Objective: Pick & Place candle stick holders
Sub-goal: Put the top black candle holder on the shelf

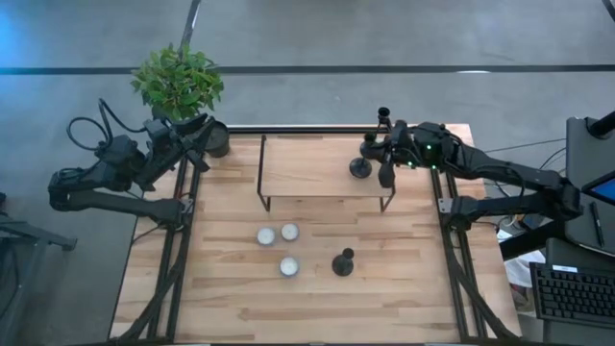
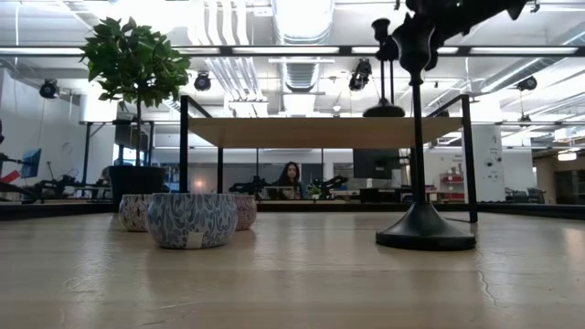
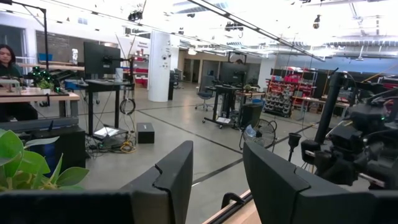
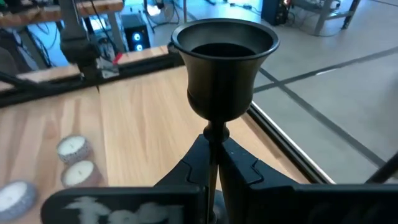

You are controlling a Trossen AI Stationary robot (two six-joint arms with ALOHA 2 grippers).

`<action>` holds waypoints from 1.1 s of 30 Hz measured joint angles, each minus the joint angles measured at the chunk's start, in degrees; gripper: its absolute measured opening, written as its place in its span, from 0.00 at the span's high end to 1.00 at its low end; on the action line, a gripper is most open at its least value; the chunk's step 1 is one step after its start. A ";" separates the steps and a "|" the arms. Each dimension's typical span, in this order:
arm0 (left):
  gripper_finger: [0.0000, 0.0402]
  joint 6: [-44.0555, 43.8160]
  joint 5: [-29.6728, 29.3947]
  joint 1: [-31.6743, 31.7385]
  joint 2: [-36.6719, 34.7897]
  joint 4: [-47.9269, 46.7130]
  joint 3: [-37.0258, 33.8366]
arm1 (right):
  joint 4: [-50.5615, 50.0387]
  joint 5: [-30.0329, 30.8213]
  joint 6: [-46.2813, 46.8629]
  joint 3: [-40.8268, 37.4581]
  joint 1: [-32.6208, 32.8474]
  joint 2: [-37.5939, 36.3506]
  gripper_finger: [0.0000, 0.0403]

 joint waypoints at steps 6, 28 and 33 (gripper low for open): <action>0.63 0.01 0.00 0.00 0.01 -0.01 -0.01 | 2.15 -2.56 -2.67 -0.03 -2.04 2.78 0.97; 0.63 0.01 0.00 -0.02 0.01 -0.01 -0.01 | 5.77 -5.92 -5.91 0.51 -4.79 7.20 0.97; 0.63 0.00 0.00 -0.02 0.01 -0.02 -0.01 | 5.84 -5.92 -5.89 0.56 -4.79 7.94 0.97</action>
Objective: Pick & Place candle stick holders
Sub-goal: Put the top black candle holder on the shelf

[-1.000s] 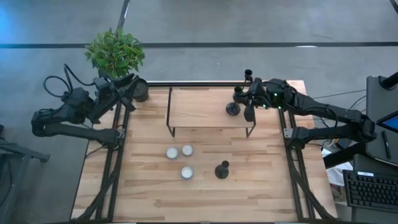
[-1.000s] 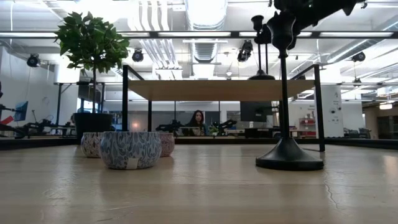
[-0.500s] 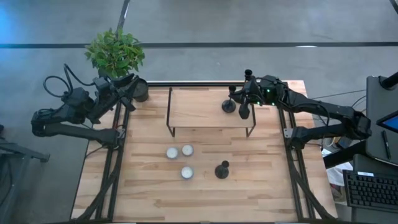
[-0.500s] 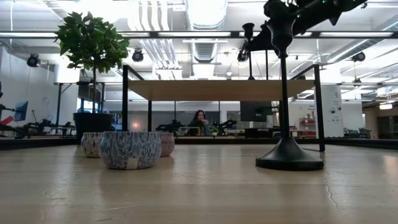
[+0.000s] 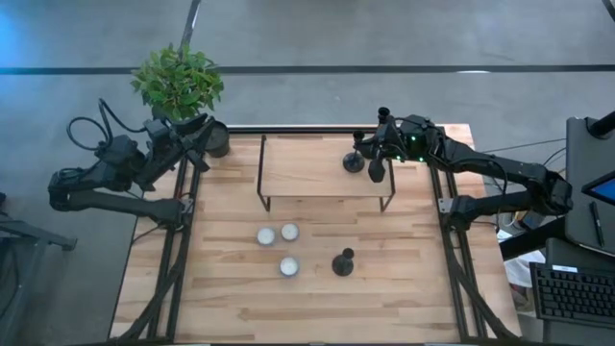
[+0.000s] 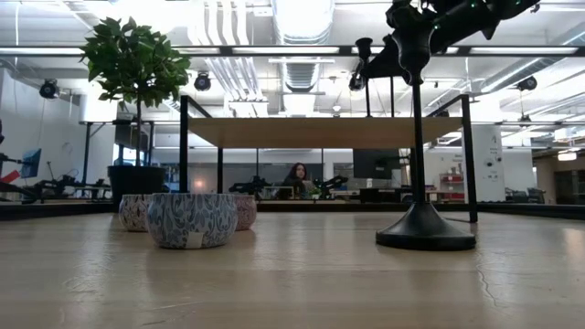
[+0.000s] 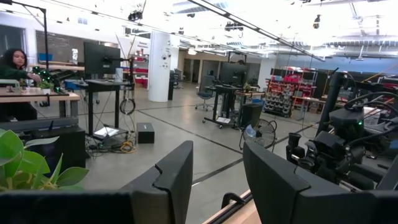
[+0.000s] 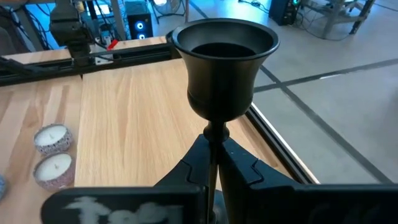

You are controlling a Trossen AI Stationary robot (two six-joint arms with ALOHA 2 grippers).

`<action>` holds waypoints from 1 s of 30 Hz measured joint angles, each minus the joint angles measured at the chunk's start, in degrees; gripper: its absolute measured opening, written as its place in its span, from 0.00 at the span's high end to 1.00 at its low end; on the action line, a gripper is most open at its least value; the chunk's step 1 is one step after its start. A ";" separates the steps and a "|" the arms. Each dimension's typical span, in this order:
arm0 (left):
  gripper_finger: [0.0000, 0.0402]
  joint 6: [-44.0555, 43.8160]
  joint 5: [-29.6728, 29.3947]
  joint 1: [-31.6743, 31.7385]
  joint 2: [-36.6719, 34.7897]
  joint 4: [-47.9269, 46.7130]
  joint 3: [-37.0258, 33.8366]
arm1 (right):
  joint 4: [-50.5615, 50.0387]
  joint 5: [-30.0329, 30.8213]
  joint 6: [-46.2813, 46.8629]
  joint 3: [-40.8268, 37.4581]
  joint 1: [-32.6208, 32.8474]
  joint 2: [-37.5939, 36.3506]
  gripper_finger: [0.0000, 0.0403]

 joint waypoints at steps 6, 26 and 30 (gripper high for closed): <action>0.63 0.02 0.00 0.02 0.01 -0.01 0.00 | 0.39 -0.33 0.04 0.09 0.00 0.63 0.97; 0.63 0.00 0.00 0.02 -0.01 -0.01 0.00 | -0.17 -0.46 0.31 -0.02 -0.22 0.43 0.78; 0.63 0.00 0.00 0.02 0.01 -0.01 0.01 | -0.08 -0.46 0.31 -0.02 -0.22 0.42 0.73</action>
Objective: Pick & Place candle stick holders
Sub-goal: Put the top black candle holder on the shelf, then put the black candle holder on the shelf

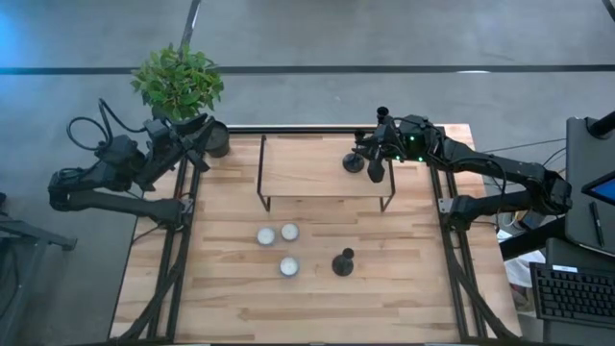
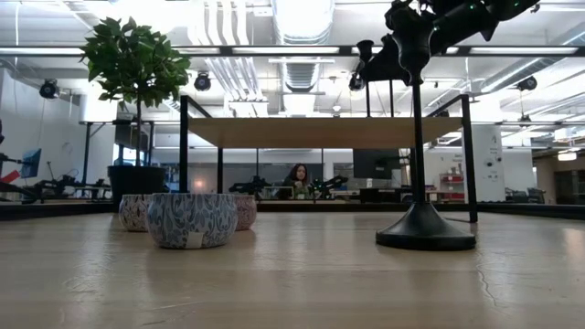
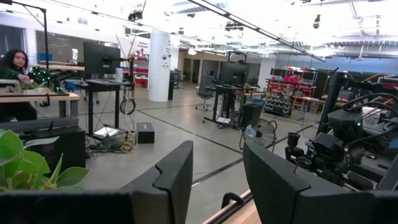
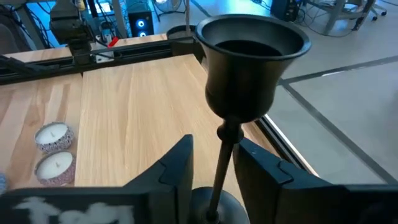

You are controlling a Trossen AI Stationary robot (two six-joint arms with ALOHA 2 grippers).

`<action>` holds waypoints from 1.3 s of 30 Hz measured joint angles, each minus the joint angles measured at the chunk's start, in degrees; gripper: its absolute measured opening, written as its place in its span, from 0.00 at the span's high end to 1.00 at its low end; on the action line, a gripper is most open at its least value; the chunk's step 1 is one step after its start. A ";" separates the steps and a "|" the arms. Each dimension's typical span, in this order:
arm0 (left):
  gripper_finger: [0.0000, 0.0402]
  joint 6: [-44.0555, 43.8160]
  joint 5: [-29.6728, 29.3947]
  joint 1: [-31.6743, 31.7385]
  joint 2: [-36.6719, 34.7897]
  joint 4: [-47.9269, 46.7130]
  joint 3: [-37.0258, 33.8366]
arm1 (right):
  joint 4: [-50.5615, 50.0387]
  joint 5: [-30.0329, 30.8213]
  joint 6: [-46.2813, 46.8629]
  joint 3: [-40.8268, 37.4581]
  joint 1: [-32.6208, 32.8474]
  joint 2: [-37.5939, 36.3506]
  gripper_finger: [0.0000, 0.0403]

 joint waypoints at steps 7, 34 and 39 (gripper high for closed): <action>0.63 0.01 0.00 0.00 0.00 0.00 0.00 | -0.37 0.10 -0.01 0.00 0.00 -0.05 0.67; 0.63 0.02 -0.01 -0.02 -0.01 0.00 -0.01 | -16.77 1.07 0.74 0.00 -0.09 -11.00 0.68; 0.63 0.00 0.00 0.00 -0.02 0.02 0.01 | -20.35 -1.13 1.47 0.00 -0.09 -13.92 0.67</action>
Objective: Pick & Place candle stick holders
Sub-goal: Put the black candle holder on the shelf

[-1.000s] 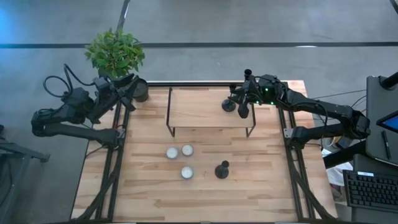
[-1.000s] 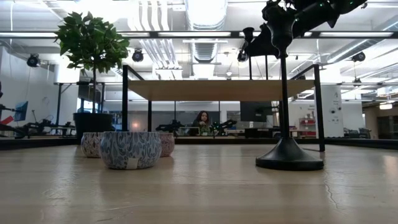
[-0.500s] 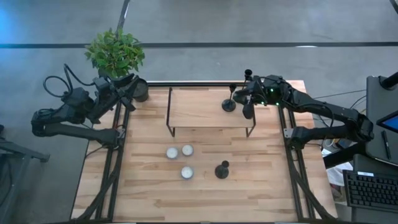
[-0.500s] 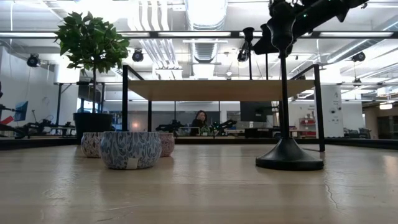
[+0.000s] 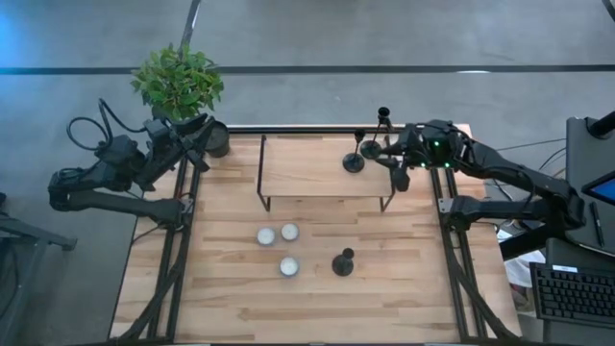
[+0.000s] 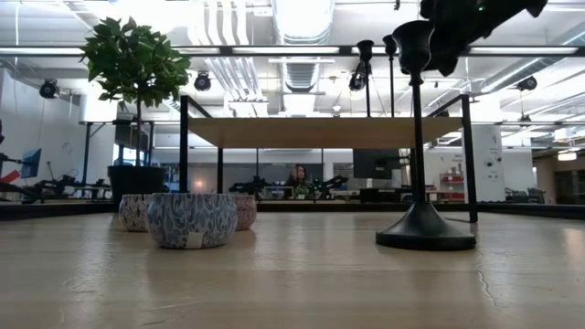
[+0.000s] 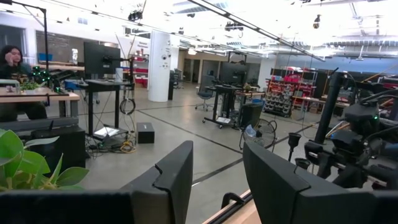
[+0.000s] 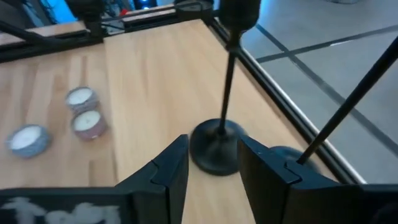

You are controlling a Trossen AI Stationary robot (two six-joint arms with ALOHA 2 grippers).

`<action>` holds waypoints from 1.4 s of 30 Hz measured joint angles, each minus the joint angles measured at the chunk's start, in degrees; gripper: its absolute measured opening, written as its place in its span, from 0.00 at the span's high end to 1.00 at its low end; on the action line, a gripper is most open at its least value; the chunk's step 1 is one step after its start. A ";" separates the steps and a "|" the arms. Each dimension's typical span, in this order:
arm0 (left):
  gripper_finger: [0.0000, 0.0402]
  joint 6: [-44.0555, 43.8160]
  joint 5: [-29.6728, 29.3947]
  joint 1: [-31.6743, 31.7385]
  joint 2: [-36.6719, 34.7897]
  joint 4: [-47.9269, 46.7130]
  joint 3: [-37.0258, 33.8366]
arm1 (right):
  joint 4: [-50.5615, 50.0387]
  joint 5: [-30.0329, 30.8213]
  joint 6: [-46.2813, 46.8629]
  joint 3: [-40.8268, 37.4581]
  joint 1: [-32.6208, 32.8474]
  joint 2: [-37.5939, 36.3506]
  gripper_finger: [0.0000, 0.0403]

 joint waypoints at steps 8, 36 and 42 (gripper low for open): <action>0.63 0.00 0.00 0.00 0.02 -0.02 -0.02 | -2.46 -7.43 0.91 0.00 0.00 -4.53 0.69; 0.63 0.01 0.00 -0.04 0.02 -0.09 -0.02 | 5.10 -25.10 14.18 -8.51 15.27 -4.49 0.83; 0.63 0.01 0.00 -0.04 0.02 -0.12 -0.01 | 8.28 -15.04 20.18 -8.65 23.61 -4.66 0.86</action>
